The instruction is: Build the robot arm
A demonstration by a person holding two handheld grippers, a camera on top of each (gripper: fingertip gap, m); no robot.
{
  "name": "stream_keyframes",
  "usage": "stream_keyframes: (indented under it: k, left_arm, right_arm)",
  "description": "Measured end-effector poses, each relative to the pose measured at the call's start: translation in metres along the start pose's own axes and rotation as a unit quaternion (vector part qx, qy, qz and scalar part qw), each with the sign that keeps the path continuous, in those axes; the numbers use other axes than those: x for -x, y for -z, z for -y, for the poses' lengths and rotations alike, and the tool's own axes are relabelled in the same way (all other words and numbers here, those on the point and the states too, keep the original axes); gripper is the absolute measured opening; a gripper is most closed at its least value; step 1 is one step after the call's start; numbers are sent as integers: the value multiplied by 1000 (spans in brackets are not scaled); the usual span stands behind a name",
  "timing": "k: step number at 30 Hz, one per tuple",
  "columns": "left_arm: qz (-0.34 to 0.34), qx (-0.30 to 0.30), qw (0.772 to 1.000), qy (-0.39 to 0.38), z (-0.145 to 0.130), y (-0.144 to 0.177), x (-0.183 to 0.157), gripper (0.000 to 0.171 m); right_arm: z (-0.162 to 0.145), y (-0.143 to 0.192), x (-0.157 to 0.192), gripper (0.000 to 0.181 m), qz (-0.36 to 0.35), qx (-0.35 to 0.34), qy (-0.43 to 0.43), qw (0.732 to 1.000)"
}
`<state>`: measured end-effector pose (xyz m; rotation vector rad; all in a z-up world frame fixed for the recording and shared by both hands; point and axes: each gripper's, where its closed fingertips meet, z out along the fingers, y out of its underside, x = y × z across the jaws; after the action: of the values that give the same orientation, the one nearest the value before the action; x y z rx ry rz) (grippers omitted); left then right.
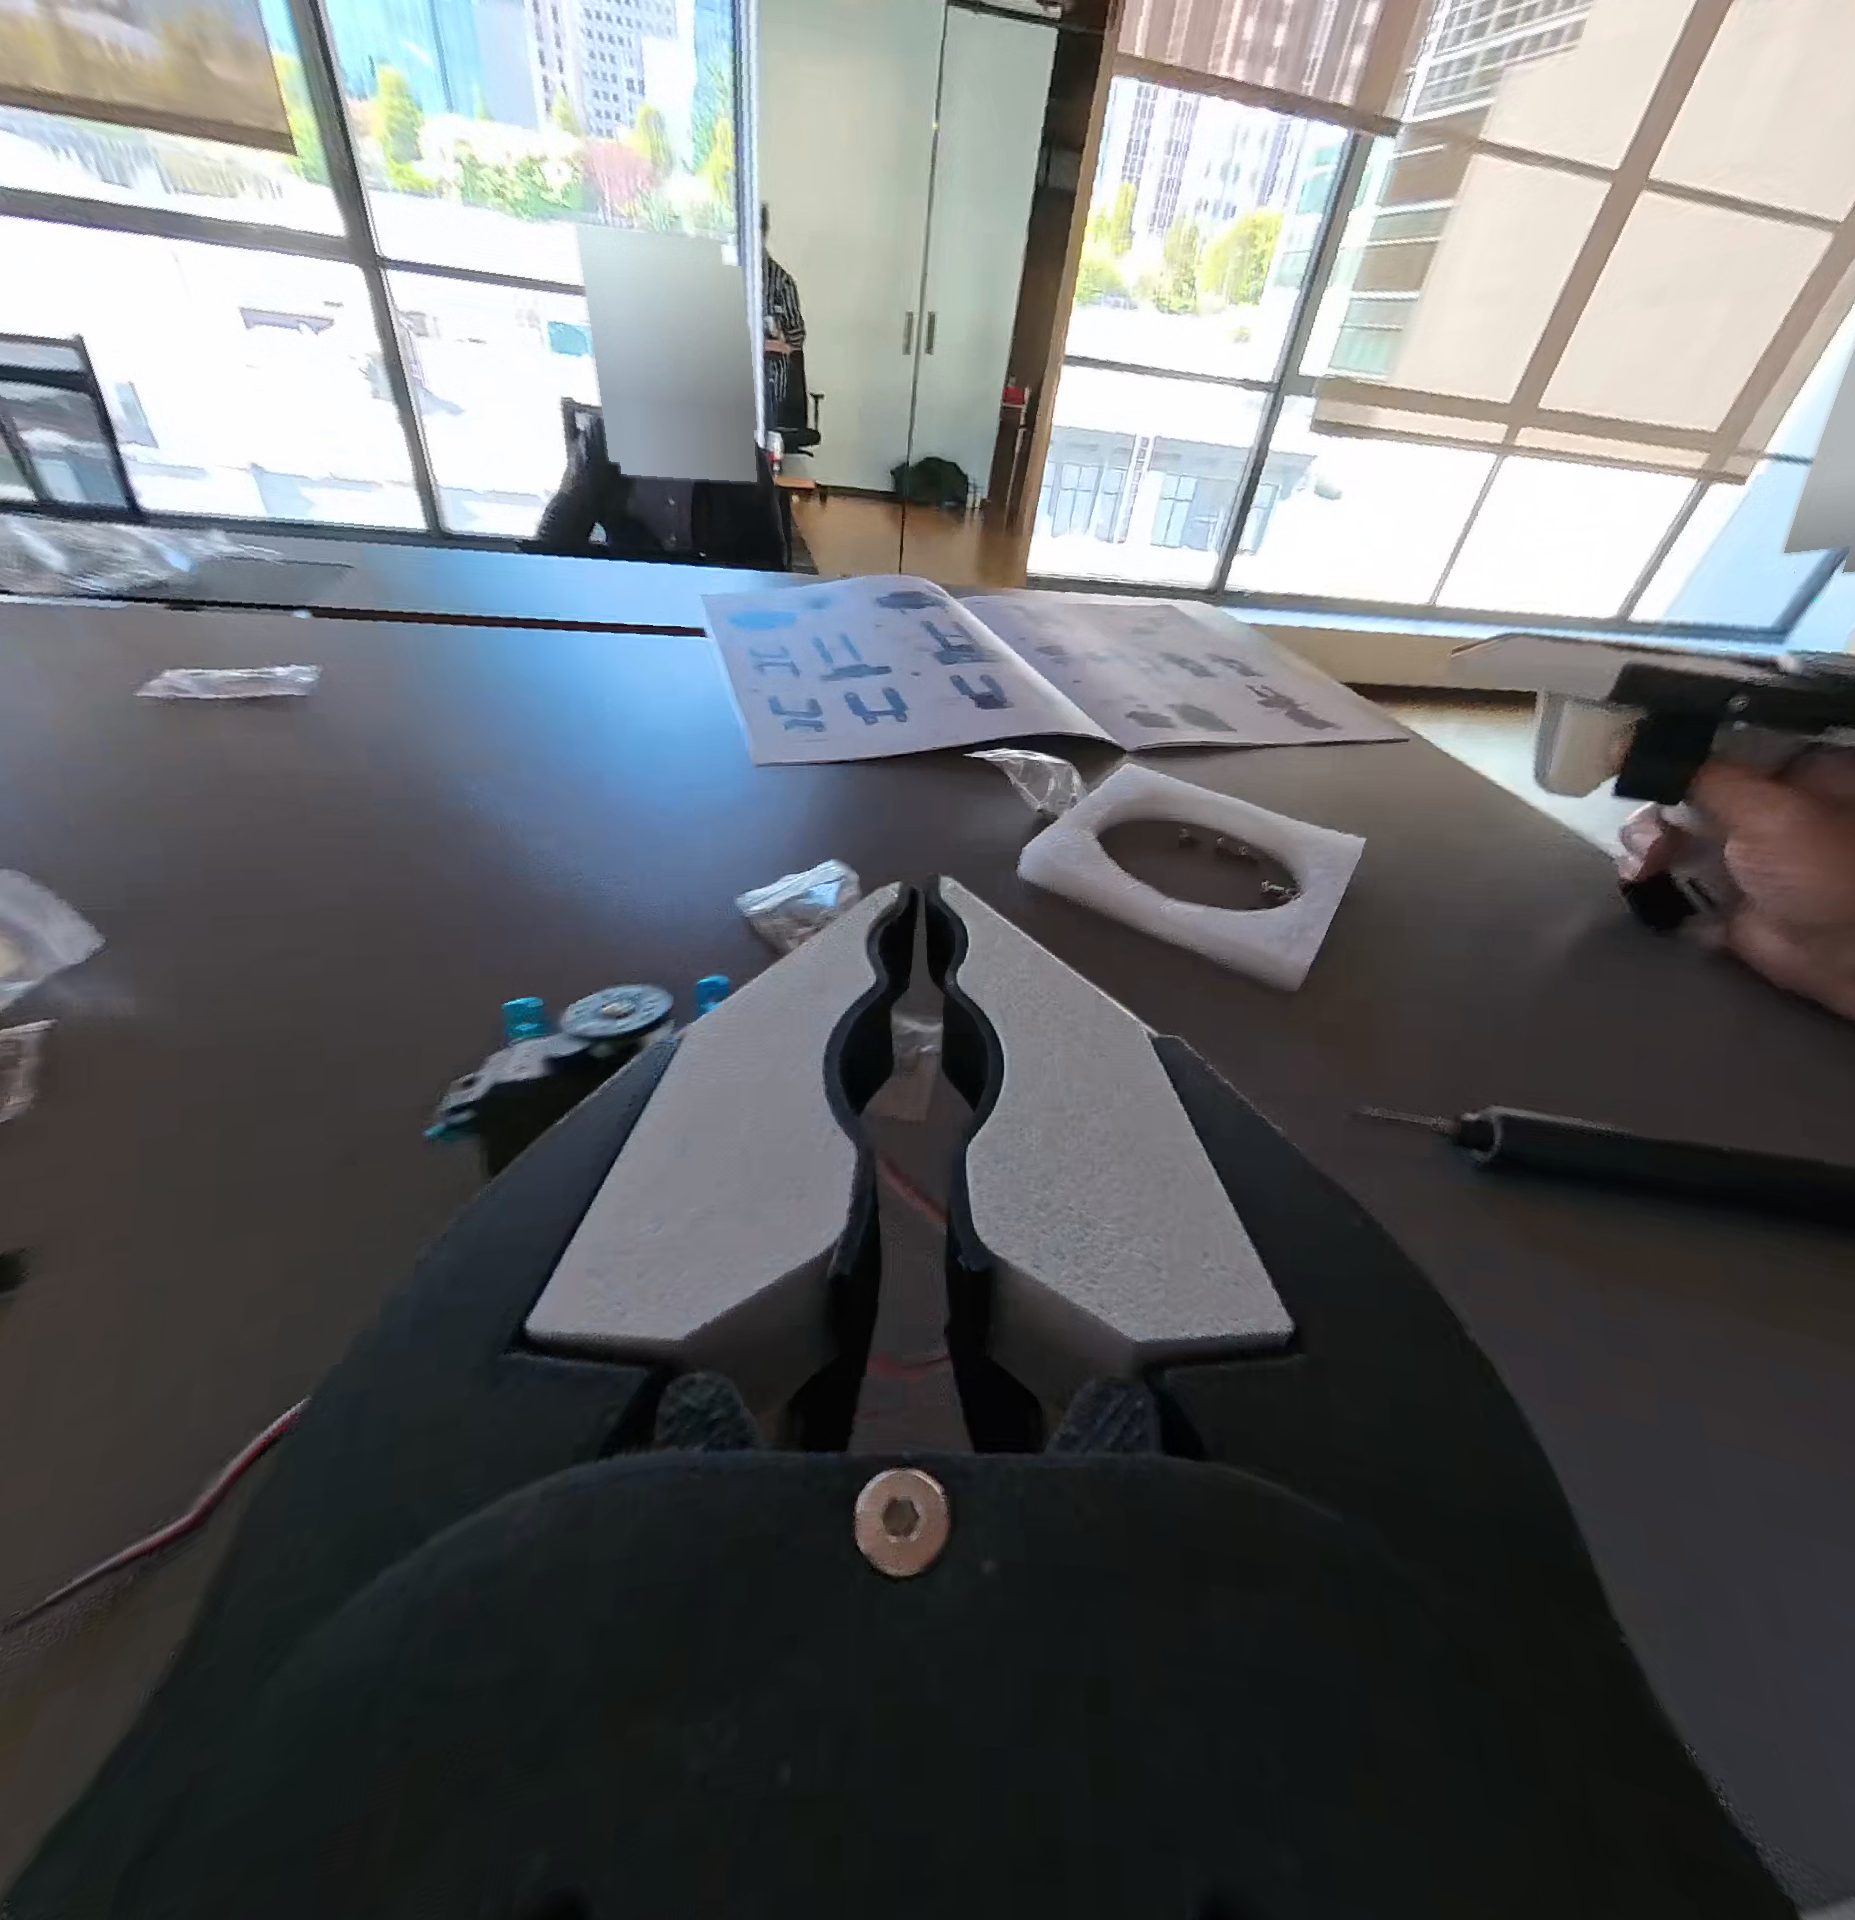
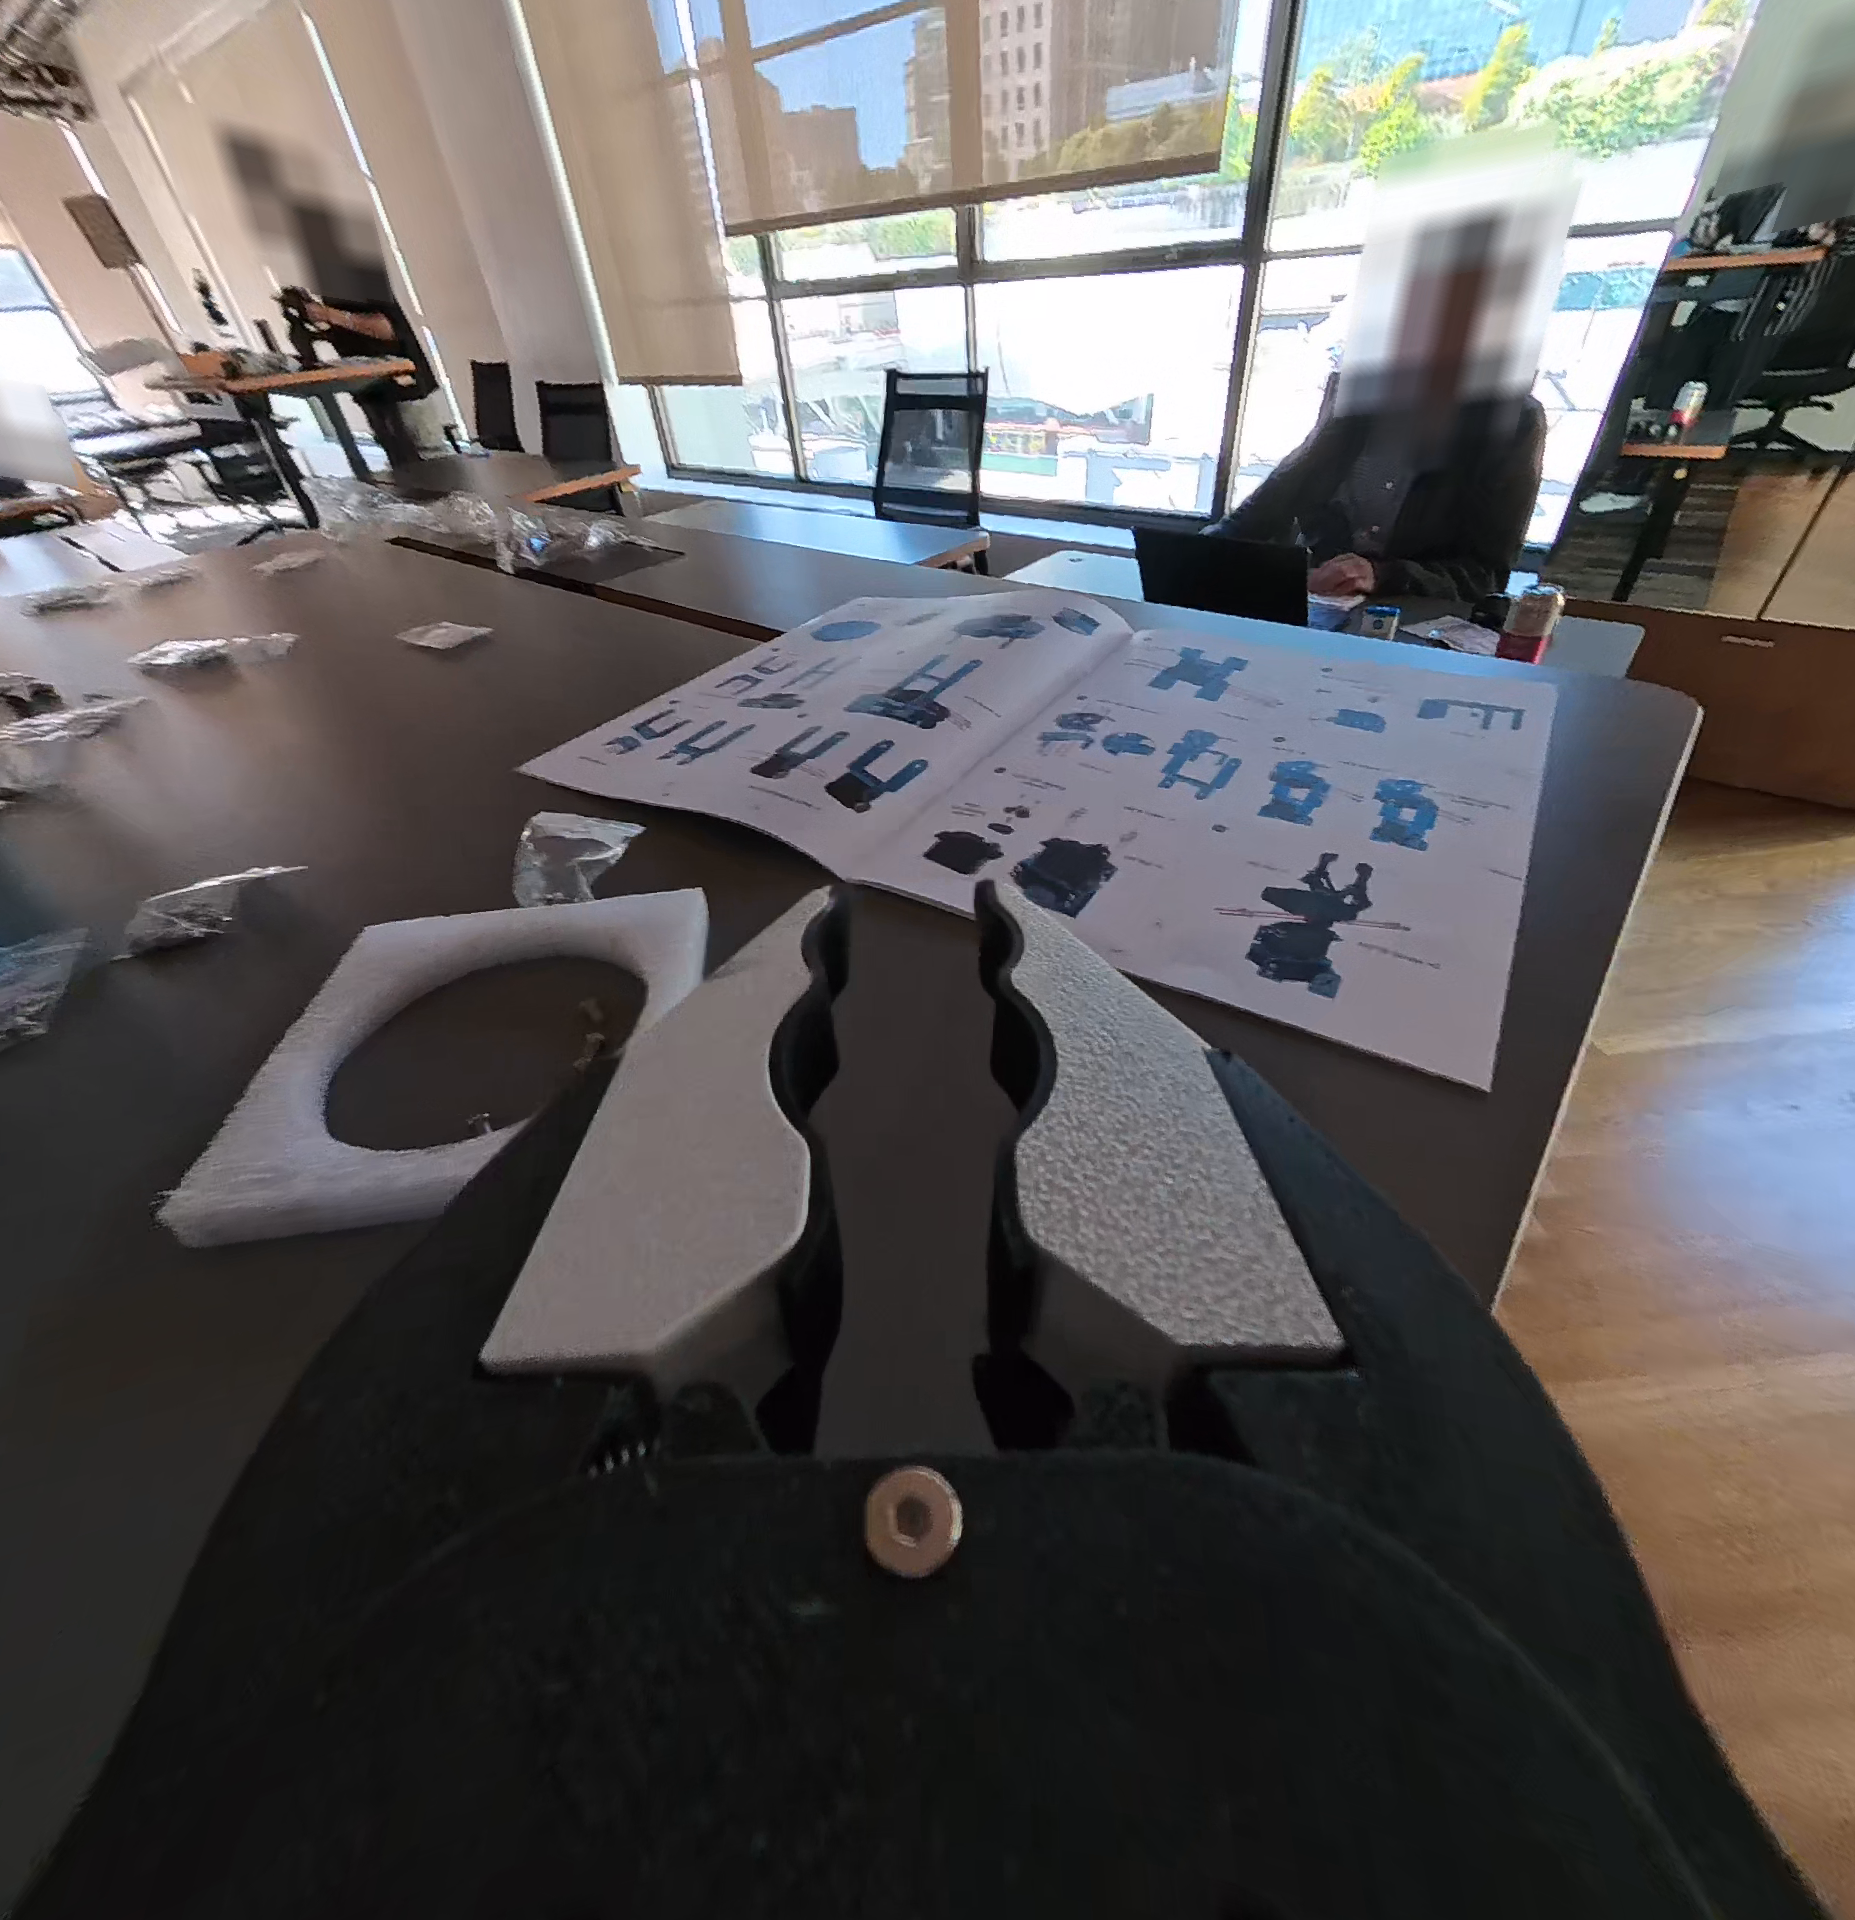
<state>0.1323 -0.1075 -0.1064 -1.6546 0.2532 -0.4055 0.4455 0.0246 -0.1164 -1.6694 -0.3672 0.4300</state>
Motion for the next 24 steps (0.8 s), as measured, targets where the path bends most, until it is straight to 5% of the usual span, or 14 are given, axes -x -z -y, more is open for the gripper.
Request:
stream_keyframes:
  k: [4, 10, 14, 18, 24]
  left_arm:
    - [39, -9, 999, -33, 8, 39, 32, 6]
    - [-14, 12, 1000, -11, 14, 75, 84, 18]
    - [-46, 22, 998, -38, 7, 85, 119, 17]
    - [-80, 25, 995, -46, 5, 96, 143, 14]
    - [-116, 48, 991, -44, 5, 111, 167, 14]
  right_arm:
    - [17, 7, 43, 34, 108, 11, 17, 994]
    - [51, 11, 203, 65, 303, 109, 121, 939]
    - [20, -25, 308, 63, 351, 167, 130, 912]
    - [-25, -68, 378, 60, 370, 228, 141, 890]
    - [-61, -97, 394, 51, 345, 274, 161, 883]
